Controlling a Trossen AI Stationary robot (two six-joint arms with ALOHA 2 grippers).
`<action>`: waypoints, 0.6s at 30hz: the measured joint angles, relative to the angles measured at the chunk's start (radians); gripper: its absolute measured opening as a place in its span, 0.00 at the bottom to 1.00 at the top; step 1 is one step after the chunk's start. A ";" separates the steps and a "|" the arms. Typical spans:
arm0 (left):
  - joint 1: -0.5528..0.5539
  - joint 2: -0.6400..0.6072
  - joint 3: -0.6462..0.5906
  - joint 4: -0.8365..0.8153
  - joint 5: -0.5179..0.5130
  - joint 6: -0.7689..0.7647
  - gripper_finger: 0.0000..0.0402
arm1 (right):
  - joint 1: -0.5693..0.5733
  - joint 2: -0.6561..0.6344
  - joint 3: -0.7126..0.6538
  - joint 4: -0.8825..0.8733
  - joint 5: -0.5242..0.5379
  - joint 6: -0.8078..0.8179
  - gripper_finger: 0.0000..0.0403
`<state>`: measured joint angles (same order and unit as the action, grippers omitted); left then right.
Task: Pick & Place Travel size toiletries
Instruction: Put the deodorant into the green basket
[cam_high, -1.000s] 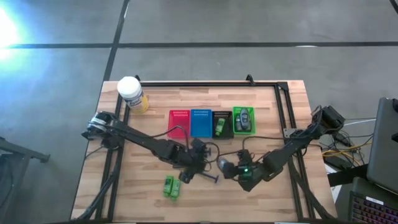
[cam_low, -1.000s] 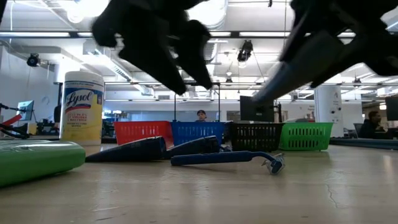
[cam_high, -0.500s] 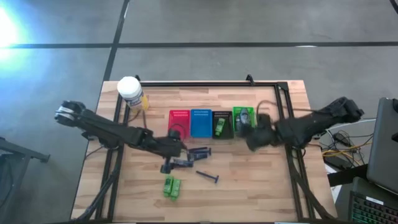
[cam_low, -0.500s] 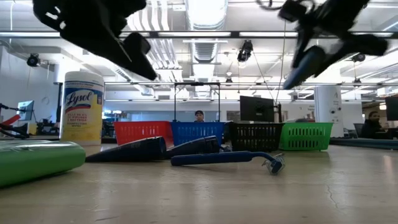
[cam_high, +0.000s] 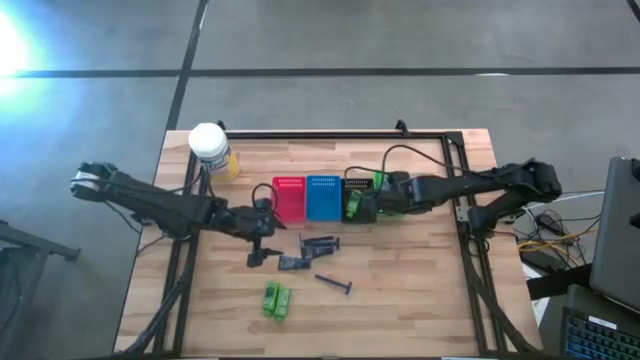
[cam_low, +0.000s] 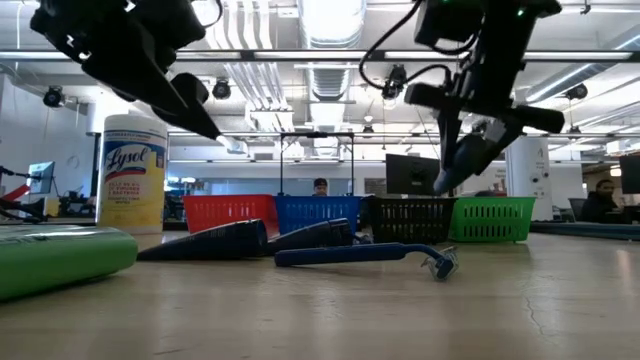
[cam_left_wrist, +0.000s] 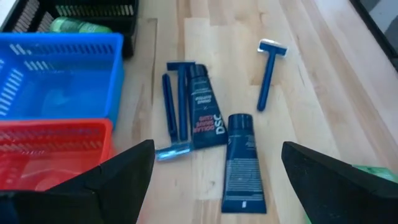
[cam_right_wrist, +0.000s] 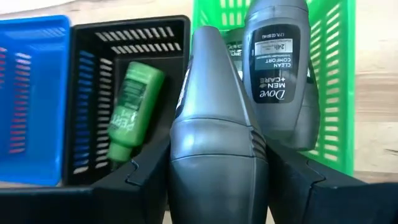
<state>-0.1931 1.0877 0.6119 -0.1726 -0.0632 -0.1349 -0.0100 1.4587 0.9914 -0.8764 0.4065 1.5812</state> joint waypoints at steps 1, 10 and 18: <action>0.004 -0.008 -0.008 0.000 0.000 0.000 0.88 | -0.001 0.011 0.001 0.000 0.000 0.006 0.50; 0.046 -0.030 -0.059 -0.002 0.098 0.005 0.88 | -0.031 0.054 0.002 0.000 -0.039 -0.010 0.52; 0.048 -0.030 -0.062 -0.003 0.135 0.002 0.88 | -0.060 0.057 0.002 -0.010 -0.040 -0.071 0.63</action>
<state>-0.1452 1.0576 0.5499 -0.1756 0.0715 -0.1325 -0.0703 1.5158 0.9932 -0.8868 0.3664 1.5104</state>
